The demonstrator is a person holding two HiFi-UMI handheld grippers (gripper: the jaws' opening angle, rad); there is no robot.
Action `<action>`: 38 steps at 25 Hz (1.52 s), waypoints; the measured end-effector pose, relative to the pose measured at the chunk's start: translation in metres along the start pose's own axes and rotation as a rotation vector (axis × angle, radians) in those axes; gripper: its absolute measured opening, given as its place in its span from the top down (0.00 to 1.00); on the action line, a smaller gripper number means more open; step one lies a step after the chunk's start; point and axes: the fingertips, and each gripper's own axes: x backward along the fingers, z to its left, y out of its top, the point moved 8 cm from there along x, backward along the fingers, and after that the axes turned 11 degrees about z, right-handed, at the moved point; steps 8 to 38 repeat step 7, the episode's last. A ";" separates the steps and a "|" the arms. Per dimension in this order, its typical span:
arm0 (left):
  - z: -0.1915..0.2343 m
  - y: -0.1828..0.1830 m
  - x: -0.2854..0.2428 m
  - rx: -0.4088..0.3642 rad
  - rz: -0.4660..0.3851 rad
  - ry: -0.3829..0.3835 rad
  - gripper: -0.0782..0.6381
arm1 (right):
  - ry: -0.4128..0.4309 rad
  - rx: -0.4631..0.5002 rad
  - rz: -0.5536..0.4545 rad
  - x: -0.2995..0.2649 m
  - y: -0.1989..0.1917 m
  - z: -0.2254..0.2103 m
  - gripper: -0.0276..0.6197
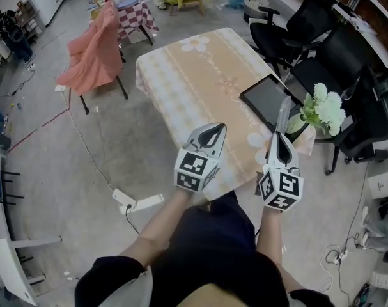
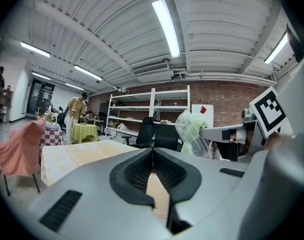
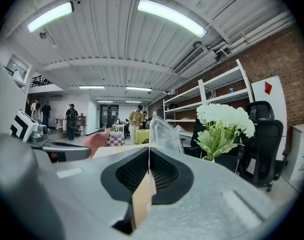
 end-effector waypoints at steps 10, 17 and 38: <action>0.001 -0.001 -0.003 0.011 0.005 0.012 0.88 | 0.017 -0.001 -0.001 -0.007 0.002 -0.003 0.94; 0.001 -0.001 -0.003 0.011 0.005 0.012 0.88 | 0.017 -0.001 -0.001 -0.007 0.002 -0.003 0.94; 0.001 -0.001 -0.003 0.011 0.005 0.012 0.88 | 0.017 -0.001 -0.001 -0.007 0.002 -0.003 0.94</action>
